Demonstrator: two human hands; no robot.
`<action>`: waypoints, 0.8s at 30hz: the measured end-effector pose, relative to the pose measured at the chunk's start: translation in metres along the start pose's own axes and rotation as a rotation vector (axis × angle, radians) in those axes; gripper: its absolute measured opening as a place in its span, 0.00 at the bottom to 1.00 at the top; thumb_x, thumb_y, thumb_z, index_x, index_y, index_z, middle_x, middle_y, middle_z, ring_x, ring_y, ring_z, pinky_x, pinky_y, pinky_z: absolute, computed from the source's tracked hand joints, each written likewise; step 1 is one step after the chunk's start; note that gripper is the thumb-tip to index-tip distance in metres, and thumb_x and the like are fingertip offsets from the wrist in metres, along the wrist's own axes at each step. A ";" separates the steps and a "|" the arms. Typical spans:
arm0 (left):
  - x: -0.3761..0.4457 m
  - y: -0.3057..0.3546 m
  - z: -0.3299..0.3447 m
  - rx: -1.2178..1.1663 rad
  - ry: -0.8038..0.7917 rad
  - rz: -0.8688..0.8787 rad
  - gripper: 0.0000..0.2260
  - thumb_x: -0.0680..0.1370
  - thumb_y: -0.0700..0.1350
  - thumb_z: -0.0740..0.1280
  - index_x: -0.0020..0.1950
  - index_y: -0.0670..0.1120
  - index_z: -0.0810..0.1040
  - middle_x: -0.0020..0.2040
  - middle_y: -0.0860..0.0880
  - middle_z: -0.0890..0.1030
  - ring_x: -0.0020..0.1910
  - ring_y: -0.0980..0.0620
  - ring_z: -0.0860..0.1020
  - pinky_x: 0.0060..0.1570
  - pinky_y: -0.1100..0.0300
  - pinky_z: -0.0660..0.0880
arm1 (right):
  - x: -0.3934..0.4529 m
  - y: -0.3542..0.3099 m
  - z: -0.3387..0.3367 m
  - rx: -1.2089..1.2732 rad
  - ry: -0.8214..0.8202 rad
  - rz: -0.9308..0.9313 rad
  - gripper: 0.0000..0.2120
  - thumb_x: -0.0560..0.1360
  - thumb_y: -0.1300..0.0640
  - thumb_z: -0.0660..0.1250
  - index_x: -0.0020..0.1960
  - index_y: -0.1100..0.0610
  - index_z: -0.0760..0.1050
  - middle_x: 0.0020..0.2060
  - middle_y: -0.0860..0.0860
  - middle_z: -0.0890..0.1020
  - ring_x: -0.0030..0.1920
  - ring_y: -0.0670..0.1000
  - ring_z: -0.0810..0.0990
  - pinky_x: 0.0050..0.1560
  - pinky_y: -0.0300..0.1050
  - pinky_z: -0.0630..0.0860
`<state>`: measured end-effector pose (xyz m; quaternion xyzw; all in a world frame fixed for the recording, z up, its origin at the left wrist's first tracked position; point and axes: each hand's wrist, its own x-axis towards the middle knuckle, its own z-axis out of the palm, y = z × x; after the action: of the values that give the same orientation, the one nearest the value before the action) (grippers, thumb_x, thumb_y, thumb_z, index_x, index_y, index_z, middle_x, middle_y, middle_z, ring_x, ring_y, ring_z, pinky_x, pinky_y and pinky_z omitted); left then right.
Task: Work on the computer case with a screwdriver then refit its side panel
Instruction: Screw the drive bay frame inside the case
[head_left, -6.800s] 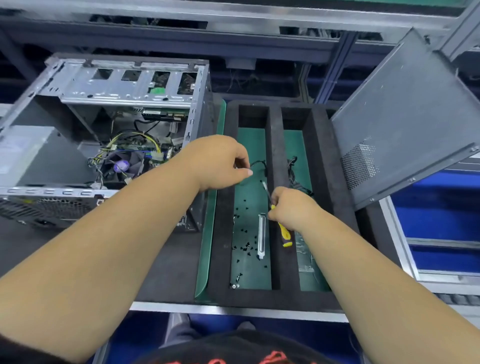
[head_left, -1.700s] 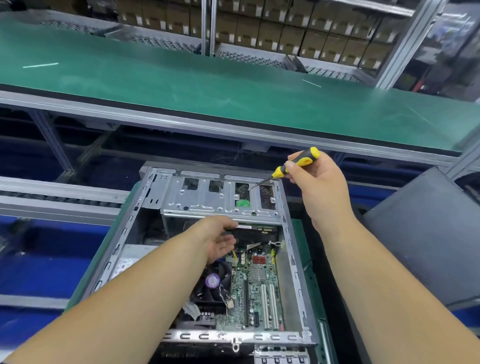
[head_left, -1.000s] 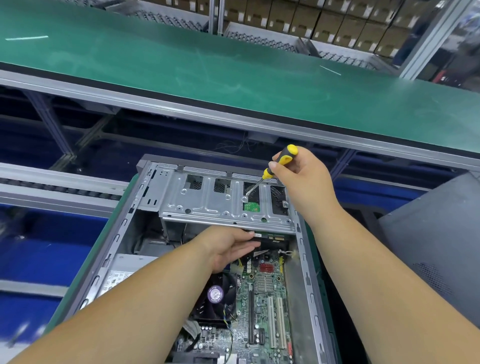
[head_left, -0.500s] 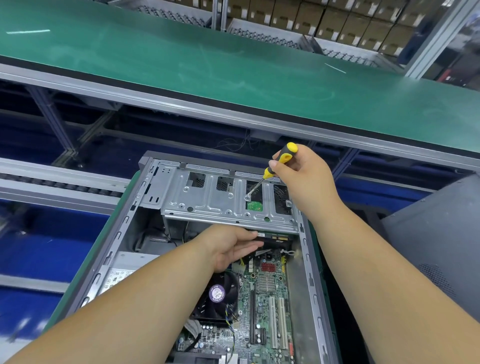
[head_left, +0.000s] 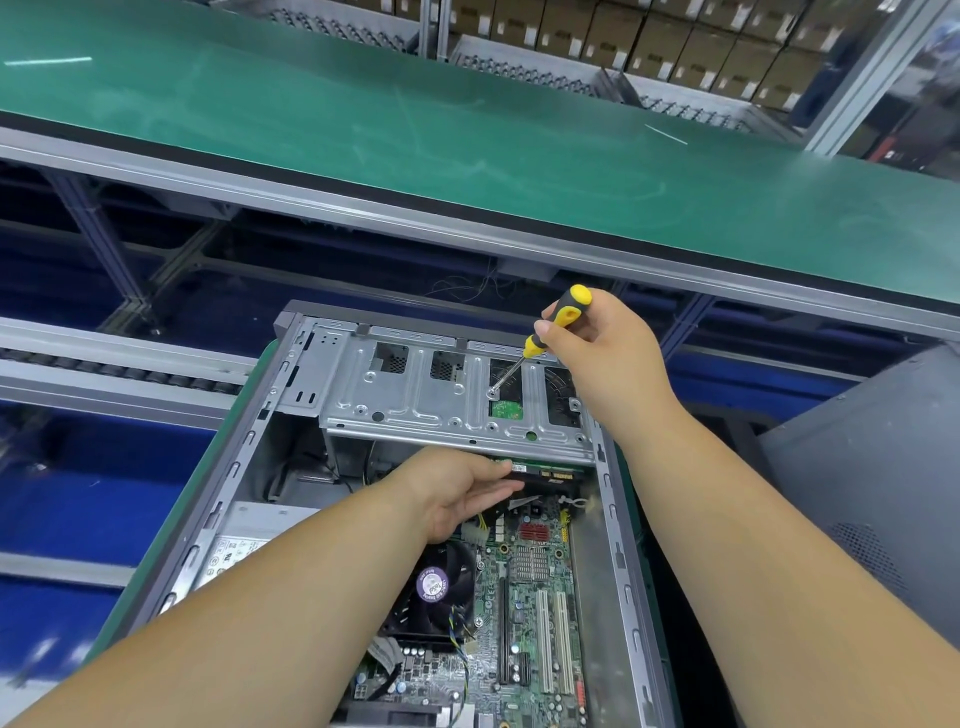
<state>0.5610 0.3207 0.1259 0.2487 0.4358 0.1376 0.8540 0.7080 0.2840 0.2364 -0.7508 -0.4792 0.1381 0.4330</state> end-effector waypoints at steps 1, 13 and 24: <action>0.000 0.000 0.000 -0.002 0.008 0.009 0.11 0.73 0.30 0.70 0.54 0.31 0.76 0.42 0.39 0.85 0.44 0.45 0.85 0.39 0.61 0.82 | 0.000 0.000 0.000 0.000 0.002 -0.001 0.04 0.77 0.51 0.69 0.50 0.50 0.78 0.42 0.42 0.82 0.43 0.39 0.79 0.40 0.34 0.71; 0.000 -0.002 0.002 -0.050 -0.006 0.060 0.08 0.73 0.29 0.70 0.51 0.33 0.77 0.47 0.38 0.83 0.46 0.44 0.85 0.41 0.60 0.82 | 0.000 0.002 -0.002 0.000 0.013 0.012 0.05 0.77 0.50 0.69 0.51 0.50 0.77 0.42 0.42 0.82 0.44 0.41 0.80 0.41 0.36 0.71; 0.001 0.001 0.002 -0.056 -0.010 0.038 0.09 0.72 0.29 0.71 0.52 0.33 0.77 0.47 0.38 0.83 0.44 0.44 0.85 0.36 0.61 0.81 | 0.002 0.001 0.002 -0.004 -0.019 0.000 0.04 0.77 0.51 0.69 0.51 0.50 0.77 0.42 0.42 0.82 0.41 0.31 0.77 0.39 0.33 0.68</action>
<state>0.5632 0.3215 0.1273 0.2335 0.4228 0.1650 0.8599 0.7090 0.2864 0.2349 -0.7504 -0.4834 0.1445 0.4271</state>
